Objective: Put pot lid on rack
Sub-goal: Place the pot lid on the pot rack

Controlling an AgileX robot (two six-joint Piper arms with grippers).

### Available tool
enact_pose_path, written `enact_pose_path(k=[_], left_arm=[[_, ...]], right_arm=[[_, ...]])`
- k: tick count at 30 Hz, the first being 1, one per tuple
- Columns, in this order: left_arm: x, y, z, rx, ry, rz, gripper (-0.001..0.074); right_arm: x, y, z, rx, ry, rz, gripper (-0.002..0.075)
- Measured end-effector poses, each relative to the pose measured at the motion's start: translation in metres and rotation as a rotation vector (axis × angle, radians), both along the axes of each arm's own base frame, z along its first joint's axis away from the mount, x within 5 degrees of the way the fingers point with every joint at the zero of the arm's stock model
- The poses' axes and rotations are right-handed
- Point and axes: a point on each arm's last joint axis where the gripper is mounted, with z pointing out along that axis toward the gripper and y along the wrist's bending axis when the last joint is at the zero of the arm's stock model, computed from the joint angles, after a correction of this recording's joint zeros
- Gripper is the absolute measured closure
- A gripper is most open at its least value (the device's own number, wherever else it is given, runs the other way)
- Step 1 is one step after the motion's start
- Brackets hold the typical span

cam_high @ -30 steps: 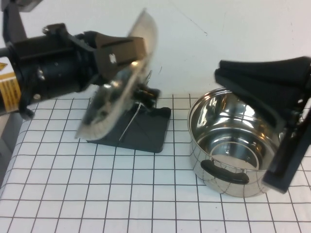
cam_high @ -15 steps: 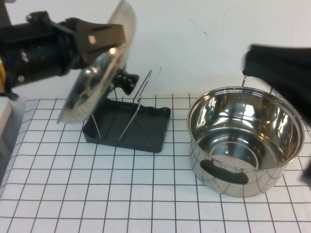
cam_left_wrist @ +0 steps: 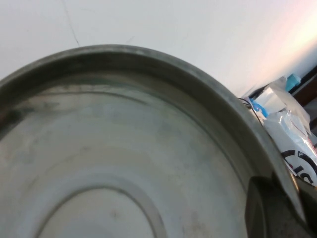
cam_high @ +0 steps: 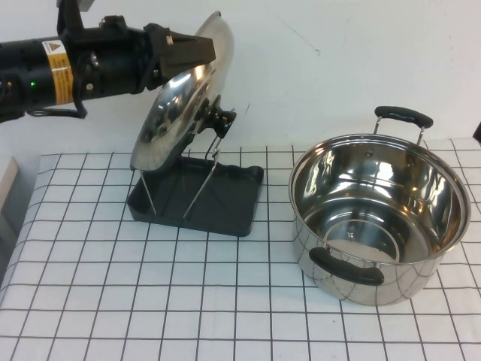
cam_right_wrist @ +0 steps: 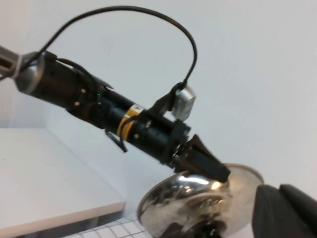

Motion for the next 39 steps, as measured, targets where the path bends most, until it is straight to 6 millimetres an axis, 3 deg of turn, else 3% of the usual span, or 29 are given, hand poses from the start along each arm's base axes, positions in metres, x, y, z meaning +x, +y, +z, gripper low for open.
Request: enact_pose_path(k=[13,32,35,39], left_arm=[[0.03,-0.003,-0.037,0.045,0.073,0.027,0.0725],[0.048,-0.003,-0.068,0.09,0.129,0.081,0.072],[0.049,-0.003,-0.071,0.1,0.128,0.077,0.0626],[0.049,-0.003,-0.071,0.105,0.121,0.075,0.0354]], right_arm=[[0.0,0.0,-0.002,0.022,0.039,0.012,0.0727],[0.0,0.0,-0.002,0.023,0.041,0.012,0.0727],[0.0,0.0,-0.002,0.023,0.041,0.012,0.0727],[-0.002,0.001,-0.002,0.024,0.04,0.028,0.0727]])
